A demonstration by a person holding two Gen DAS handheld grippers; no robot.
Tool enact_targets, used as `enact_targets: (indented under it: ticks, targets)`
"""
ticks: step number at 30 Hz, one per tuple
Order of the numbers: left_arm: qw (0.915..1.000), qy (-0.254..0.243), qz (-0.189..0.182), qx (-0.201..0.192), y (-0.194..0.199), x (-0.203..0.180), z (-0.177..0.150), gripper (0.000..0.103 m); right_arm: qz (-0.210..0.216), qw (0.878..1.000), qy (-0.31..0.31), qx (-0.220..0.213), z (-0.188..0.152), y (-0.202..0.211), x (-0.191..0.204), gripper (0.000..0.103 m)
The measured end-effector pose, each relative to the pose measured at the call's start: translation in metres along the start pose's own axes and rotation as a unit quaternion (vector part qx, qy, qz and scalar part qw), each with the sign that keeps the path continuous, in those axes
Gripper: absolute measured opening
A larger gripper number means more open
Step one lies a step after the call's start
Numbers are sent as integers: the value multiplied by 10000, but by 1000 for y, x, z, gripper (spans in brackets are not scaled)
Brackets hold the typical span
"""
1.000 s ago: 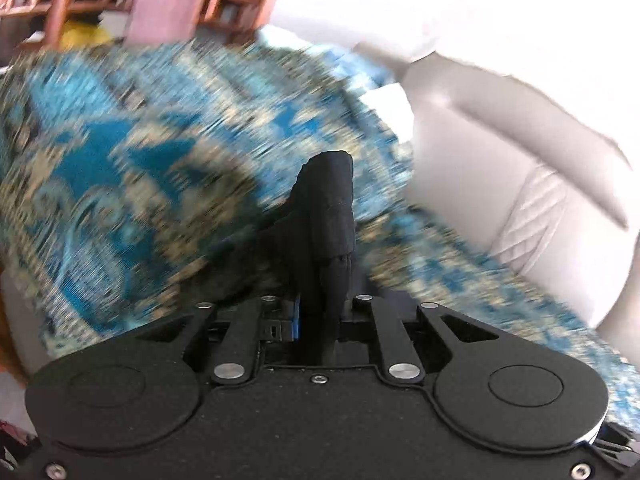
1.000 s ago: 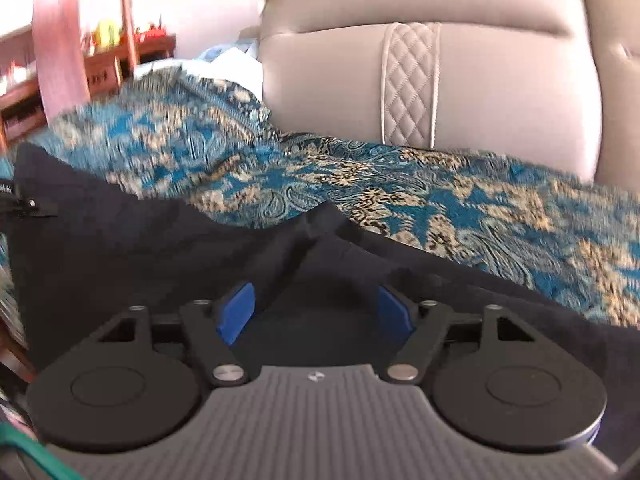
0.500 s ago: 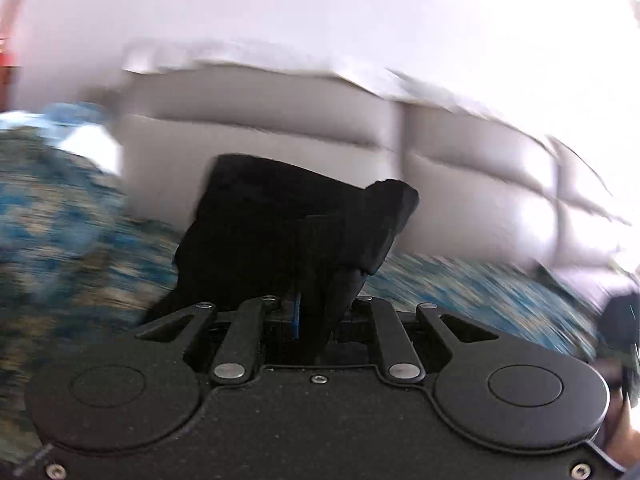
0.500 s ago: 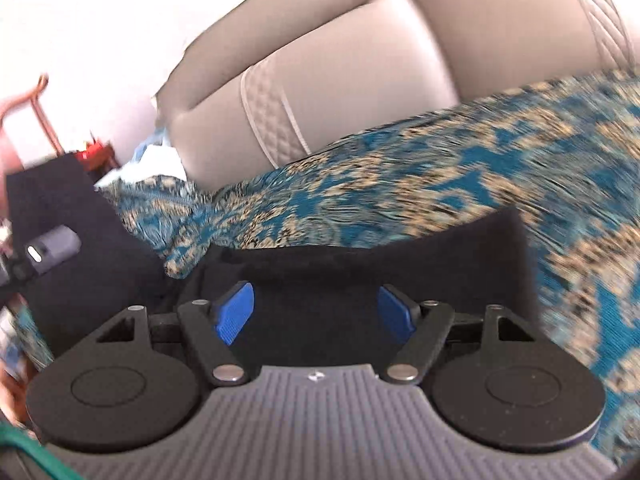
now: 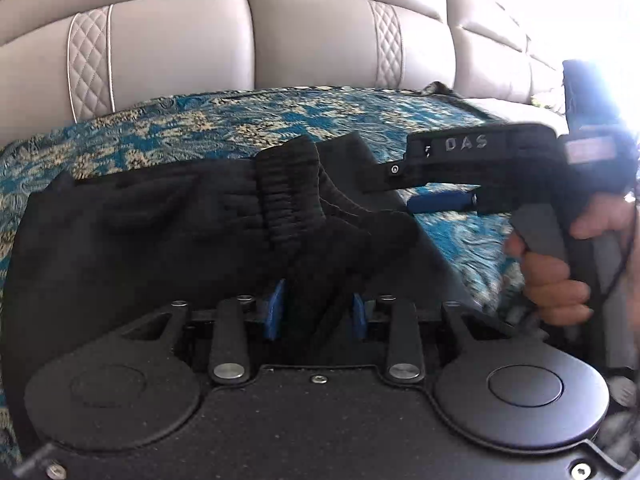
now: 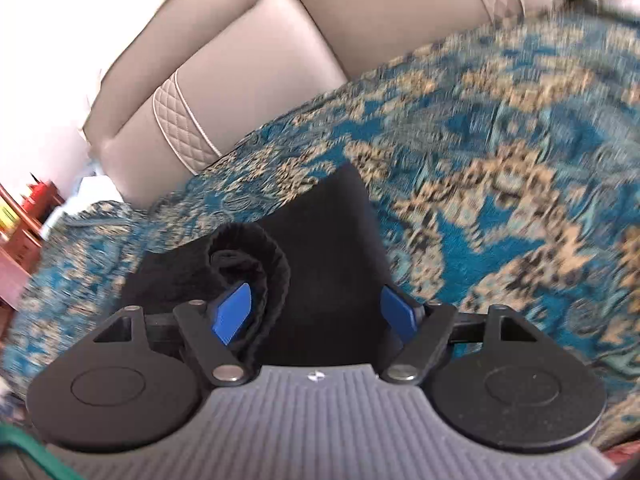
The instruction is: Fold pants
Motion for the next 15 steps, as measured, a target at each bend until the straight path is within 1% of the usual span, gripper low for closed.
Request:
enact_targets:
  ticks: [2,3,5,7,9,11,12,13,14,15]
  targets:
    - [9999,88,-125,-24,20,3,-6,37,-320,9988,357,-99,-2,9,9,84]
    - [9998,148,-131,-65,31,10,-7,39,-473,9974,511,-158,-4,14,13,84]
    - [9994,268,-99,-174,53,17,-9,42,-623,9958,626,-242,-7,22,16,84]
    - [9987,430,-23,-277,66,30,-8,42,-682,9951,639,-331,-11,29,19,84]
    - [9974,538,238,-419,72,45,-8,42,-724,9949,595,-372,-16,38,20,84]
    - [9948,611,670,-465,70,59,-10,38,-715,9949,592,-391,-24,43,26,84]
    - [9930,627,884,-465,68,66,-11,38,-716,9944,673,-388,-30,47,32,85]
    - [9916,639,1023,-469,66,72,-14,35,-725,9934,793,-390,-36,48,39,85]
    - [9906,645,1119,-441,62,78,-16,32,-742,9923,920,-377,-40,49,45,86]
    - [9901,633,1193,-371,58,82,-18,31,-763,9907,1082,-320,-47,49,53,86]
Point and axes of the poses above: each gripper's, at about its wrist camera, not at the fingertips, and y roughly against the way its jaws point, x to its left, z to its top, the point moved 4 cm from there along -y, roughly the way its jaws point, and after that the axes turned 11 degrees about y, right-handed, at the moved point
